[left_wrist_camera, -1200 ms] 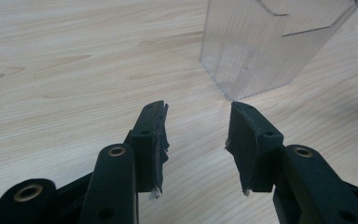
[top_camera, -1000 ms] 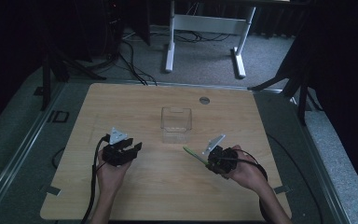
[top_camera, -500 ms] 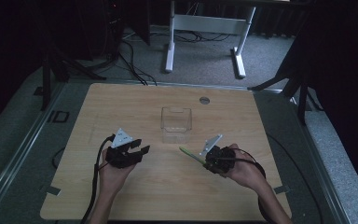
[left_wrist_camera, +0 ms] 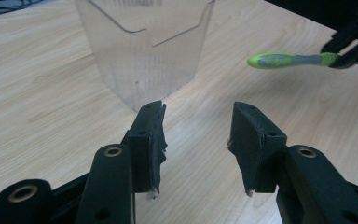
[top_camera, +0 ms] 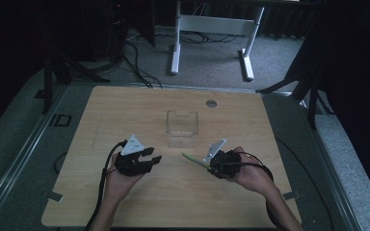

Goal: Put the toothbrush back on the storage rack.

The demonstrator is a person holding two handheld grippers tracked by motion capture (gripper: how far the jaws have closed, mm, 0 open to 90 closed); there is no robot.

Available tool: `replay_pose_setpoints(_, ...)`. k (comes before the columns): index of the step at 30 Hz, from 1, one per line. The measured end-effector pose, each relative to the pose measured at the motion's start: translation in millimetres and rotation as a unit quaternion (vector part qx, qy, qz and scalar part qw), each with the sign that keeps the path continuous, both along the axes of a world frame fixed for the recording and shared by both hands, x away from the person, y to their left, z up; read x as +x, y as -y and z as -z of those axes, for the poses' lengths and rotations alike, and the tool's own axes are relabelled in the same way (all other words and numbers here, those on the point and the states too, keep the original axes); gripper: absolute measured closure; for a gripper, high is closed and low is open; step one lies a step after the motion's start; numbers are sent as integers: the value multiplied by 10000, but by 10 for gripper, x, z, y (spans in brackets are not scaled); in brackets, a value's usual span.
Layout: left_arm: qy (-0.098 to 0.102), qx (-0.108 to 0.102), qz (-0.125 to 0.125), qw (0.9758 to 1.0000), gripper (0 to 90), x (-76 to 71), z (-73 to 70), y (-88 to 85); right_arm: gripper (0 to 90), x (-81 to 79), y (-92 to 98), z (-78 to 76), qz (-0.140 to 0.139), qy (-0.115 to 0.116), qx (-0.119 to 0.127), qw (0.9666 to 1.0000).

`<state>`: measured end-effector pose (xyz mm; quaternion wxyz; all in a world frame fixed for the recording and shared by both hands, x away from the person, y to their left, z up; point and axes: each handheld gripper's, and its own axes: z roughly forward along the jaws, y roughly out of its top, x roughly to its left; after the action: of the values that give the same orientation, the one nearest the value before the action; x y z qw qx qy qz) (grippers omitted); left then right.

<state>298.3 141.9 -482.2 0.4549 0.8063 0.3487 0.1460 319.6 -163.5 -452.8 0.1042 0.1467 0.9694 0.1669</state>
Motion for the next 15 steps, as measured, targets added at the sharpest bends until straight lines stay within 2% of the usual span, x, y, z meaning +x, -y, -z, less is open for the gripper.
replay_pose_setpoints(9, 35, -2, 237, 9997, 526, -9, 4, 25, 802, -21, -45, -31, -177, 42, -43, 9998)
replay_pose_setpoints(15, 14, -87, 400, 9992, 527, -13, 4, 32, 802, -43, -69, -55, -308, 103, -58, 9995)
